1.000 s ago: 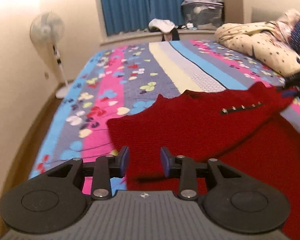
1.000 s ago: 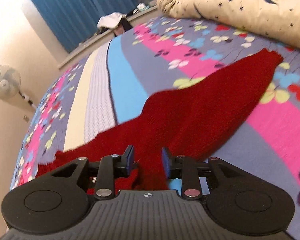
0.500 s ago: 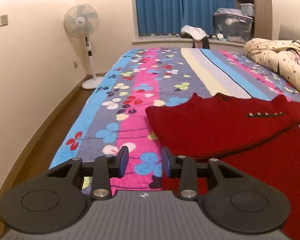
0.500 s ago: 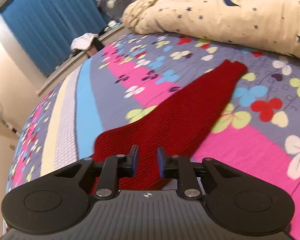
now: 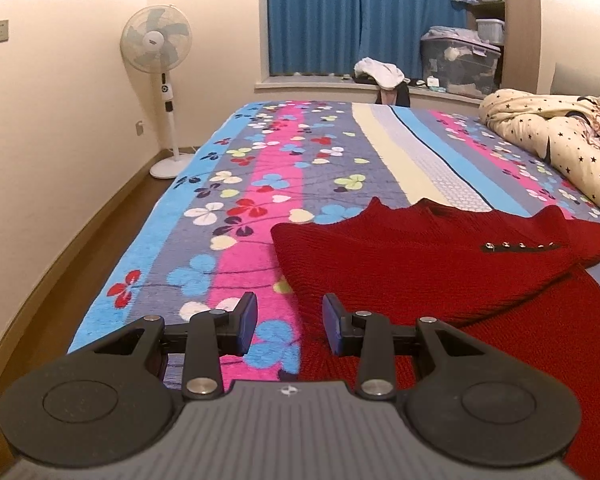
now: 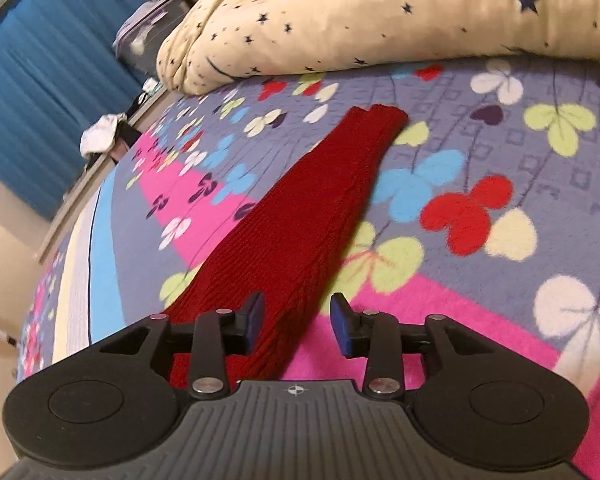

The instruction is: Fold small clothes

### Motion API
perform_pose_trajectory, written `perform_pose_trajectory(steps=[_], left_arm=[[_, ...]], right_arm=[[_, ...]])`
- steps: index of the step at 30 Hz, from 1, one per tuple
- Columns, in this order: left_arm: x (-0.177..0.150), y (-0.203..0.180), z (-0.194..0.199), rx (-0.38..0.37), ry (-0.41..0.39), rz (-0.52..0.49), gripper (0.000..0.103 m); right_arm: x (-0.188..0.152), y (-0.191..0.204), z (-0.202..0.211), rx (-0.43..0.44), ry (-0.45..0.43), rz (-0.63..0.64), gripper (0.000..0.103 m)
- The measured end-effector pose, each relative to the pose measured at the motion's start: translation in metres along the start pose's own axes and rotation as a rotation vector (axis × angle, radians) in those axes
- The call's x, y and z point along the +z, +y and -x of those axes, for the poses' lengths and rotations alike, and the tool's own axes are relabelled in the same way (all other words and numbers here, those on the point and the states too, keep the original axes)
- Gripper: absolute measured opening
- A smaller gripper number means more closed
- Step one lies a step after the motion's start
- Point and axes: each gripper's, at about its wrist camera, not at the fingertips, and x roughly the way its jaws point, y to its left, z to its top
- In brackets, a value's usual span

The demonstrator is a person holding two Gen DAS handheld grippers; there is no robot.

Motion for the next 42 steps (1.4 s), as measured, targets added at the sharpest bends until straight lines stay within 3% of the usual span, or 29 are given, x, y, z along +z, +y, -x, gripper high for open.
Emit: perform_pose_trajectory(steps=[14,35,36,38,39,42], left_arm=[[-0.002,-0.004,-0.006,-0.002,0.014,-0.025,0.040],[-0.003,-0.005,-0.009,-0.006,0.016,-0.031,0.040],[-0.002,-0.005,-0.009,-0.006,0.016,-0.032,0.040],[-0.002,-0.006,-0.008,-0.007,0.015,-0.037,0.040],[-0.002,-0.006,-0.008,-0.007,0.015,-0.040,0.040],[-0.002,-0.006,-0.008,-0.005,0.016,-0.044,0.040]], right_arm=[[0.006,0.007,-0.032,-0.021,-0.015,0.062,0.041],[0.007,0.011,-0.035,-0.034,-0.024,0.071,0.041],[0.007,0.011,-0.036,-0.034,-0.024,0.074,0.040],[0.007,0.011,-0.035,-0.042,-0.024,0.079,0.021],[0.008,0.011,-0.034,-0.034,-0.026,0.076,0.016],[0.013,0.015,-0.023,-0.014,-0.061,0.022,0.014]])
